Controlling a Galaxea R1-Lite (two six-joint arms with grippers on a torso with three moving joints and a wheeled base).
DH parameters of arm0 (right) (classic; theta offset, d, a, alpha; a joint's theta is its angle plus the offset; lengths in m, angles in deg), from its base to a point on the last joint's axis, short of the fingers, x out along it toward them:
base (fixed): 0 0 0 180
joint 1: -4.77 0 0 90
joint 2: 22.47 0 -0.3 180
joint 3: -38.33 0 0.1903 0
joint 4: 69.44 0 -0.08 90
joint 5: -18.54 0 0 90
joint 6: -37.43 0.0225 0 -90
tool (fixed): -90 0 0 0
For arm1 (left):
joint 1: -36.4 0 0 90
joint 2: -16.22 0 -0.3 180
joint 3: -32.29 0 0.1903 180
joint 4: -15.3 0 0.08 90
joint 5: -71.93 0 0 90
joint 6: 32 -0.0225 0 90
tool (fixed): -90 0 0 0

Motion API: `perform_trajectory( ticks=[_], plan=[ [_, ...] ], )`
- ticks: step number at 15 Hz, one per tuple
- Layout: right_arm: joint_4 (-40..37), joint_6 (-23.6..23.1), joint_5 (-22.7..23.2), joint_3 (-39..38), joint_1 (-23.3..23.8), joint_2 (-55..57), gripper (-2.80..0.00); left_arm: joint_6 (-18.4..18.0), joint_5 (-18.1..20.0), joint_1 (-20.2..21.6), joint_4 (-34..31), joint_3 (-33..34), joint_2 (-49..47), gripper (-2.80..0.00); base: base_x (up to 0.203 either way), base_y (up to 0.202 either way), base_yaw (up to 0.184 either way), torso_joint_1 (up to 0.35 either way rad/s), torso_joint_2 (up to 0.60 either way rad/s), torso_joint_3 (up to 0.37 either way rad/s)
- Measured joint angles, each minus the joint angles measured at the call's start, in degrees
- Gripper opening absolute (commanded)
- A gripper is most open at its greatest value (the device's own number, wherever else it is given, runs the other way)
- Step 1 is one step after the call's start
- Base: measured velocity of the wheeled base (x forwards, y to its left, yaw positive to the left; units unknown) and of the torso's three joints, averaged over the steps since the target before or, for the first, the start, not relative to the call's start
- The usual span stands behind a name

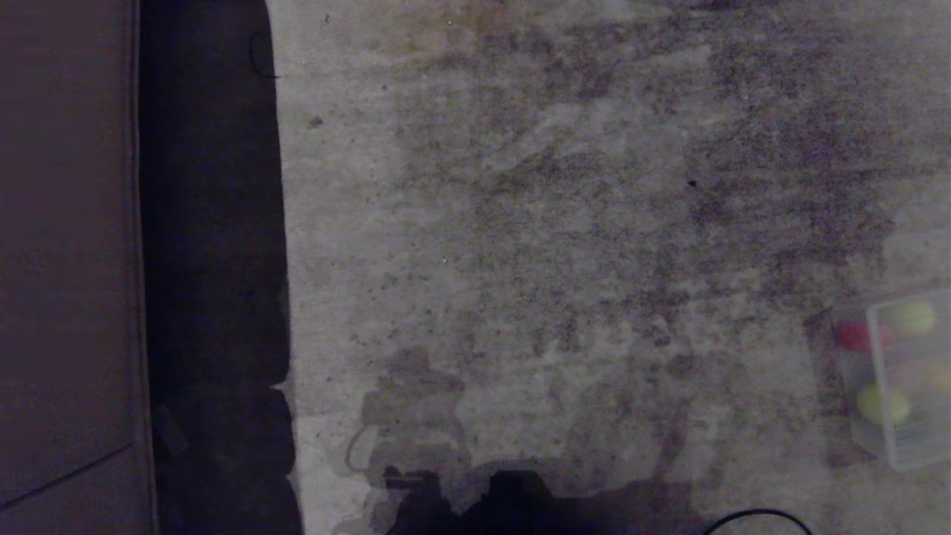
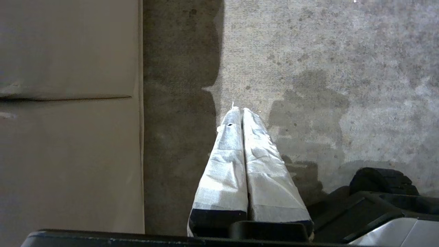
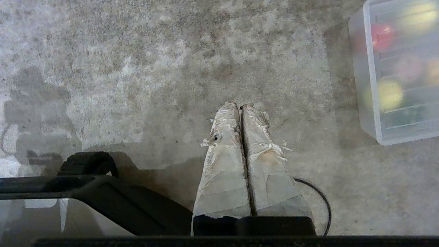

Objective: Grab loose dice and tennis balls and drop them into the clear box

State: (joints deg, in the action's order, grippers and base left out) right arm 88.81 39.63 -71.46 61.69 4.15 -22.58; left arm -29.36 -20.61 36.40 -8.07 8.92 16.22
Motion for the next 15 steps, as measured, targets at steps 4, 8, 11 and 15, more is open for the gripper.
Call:
perform_trajectory(
  ticks=[4,8,11,15],
  plan=[
    [0.0,-0.49,0.07,0.0,0.02,0.0,-2.8,-0.17,0.02,0.0,-0.02,0.0,0.0,-2.8,0.0,0.0,0.0,0.002,0.0,0.132],
    [0.0,-0.3,0.0,0.0,0.05,0.0,-2.8,0.11,-0.07,0.0,-0.02,0.0,0.0,-2.8,0.0,0.0,0.0,0.003,0.0,0.205],
    [0.0,-0.26,0.02,0.0,0.05,0.0,-2.8,-0.28,0.07,0.0,-0.06,0.0,0.0,-2.8,0.0,0.0,0.0,0.003,0.0,0.201],
    [-0.02,-0.23,0.05,0.0,0.05,0.0,-2.8,-0.19,0.09,0.0,-0.07,0.0,0.0,-2.8,0.0,0.0,0.0,0.003,0.0,0.204]
  ],
)
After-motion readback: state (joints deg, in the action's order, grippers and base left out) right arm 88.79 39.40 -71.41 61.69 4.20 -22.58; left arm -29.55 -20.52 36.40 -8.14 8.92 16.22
